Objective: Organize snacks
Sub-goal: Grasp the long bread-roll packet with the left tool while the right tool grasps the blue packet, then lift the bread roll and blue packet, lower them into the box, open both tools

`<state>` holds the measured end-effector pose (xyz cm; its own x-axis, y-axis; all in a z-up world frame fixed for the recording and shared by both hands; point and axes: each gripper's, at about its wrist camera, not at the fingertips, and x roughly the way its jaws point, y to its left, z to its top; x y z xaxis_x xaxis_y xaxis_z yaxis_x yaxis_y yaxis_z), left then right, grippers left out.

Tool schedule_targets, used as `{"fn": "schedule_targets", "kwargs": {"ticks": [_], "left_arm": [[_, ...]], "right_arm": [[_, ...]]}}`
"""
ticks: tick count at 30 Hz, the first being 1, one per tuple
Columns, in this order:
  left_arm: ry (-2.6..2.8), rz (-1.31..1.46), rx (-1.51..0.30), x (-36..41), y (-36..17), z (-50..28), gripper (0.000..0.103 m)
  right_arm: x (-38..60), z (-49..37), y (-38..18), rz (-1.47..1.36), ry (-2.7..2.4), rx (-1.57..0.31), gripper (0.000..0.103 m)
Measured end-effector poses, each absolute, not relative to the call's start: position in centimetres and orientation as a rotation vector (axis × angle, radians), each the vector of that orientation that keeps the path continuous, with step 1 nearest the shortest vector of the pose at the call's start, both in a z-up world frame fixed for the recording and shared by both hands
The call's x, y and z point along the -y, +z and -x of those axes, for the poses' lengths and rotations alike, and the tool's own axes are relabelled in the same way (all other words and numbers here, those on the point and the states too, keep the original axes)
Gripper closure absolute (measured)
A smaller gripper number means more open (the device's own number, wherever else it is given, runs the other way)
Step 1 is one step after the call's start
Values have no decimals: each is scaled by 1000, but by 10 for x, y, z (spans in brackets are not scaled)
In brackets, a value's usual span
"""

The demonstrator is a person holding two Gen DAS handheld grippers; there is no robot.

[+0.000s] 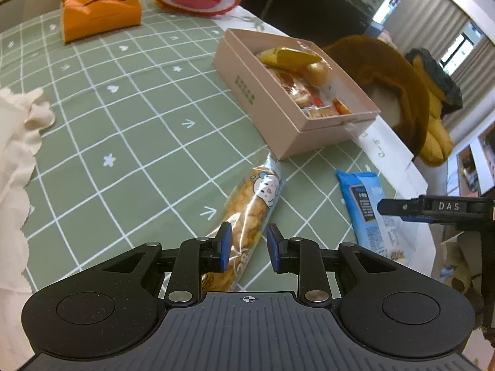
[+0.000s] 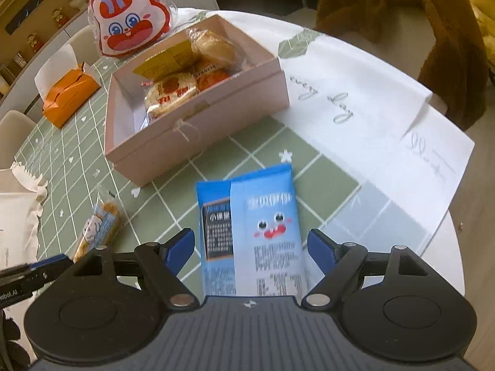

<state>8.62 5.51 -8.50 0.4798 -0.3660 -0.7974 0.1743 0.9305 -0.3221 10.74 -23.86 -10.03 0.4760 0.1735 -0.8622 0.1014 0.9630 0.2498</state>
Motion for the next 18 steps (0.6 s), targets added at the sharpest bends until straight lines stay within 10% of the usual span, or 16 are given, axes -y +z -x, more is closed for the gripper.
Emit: {"fn": "schedule_targets", "kwargs": {"ticks": [18], "left_arm": [[-263,94,-1034,-30,-100,-96,56]], "right_arm": [[228,-95,-121,-211,35,-1118,16]]}}
